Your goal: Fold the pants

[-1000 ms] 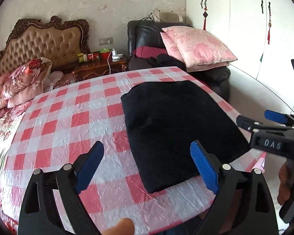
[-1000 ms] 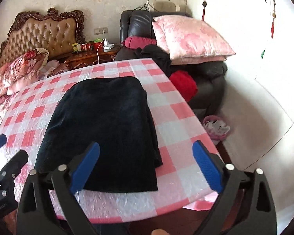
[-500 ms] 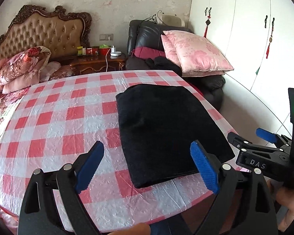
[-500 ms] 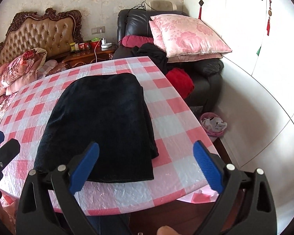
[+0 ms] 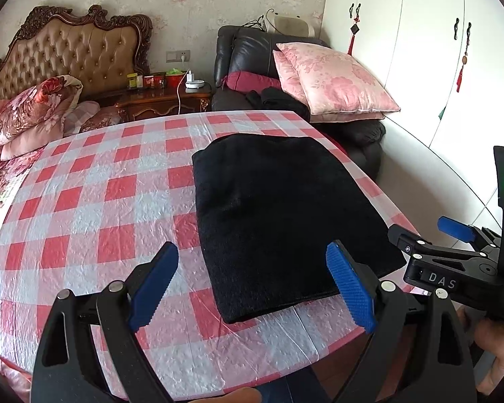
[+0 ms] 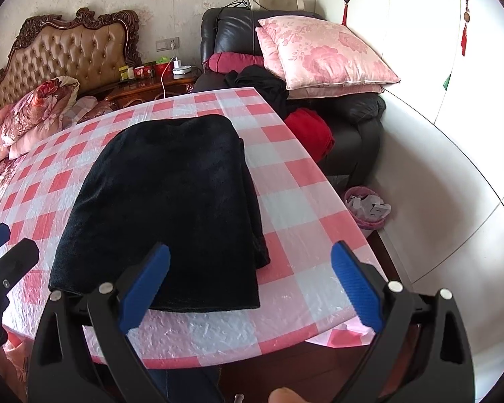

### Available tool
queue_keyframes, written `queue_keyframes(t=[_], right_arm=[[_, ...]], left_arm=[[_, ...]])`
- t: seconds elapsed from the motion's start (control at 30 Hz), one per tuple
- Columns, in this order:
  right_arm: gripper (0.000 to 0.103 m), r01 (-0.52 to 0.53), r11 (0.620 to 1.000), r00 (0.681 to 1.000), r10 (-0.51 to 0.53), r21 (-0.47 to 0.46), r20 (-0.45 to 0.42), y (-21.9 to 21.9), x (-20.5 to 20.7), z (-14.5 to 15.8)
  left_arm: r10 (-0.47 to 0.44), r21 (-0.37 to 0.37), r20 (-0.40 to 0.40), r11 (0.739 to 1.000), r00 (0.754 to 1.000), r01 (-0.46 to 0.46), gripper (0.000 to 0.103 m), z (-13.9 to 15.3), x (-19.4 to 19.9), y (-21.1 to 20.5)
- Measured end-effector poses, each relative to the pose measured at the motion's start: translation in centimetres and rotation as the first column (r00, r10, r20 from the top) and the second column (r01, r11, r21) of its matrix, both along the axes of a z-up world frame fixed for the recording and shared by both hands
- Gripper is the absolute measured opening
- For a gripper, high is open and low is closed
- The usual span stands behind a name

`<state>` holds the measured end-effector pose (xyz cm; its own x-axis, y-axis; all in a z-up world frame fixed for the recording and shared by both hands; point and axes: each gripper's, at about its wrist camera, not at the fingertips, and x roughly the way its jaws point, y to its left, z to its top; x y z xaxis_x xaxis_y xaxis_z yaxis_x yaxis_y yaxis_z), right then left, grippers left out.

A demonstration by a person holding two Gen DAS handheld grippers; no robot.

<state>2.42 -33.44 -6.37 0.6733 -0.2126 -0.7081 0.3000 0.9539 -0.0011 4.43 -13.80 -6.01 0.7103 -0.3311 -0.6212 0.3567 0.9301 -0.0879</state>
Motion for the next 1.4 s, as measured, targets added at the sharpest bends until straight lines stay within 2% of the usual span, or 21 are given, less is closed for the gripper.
queue_keyframes(t=[1.4], right_arm=[[0.097, -0.003, 1.000, 1.000, 0.003, 0.006, -0.009, -0.3, 0.5, -0.5]], left_arm=[[-0.018, 0.001, -0.009, 1.000, 1.000, 0.018, 0.087, -0.1, 0.5, -1.2]])
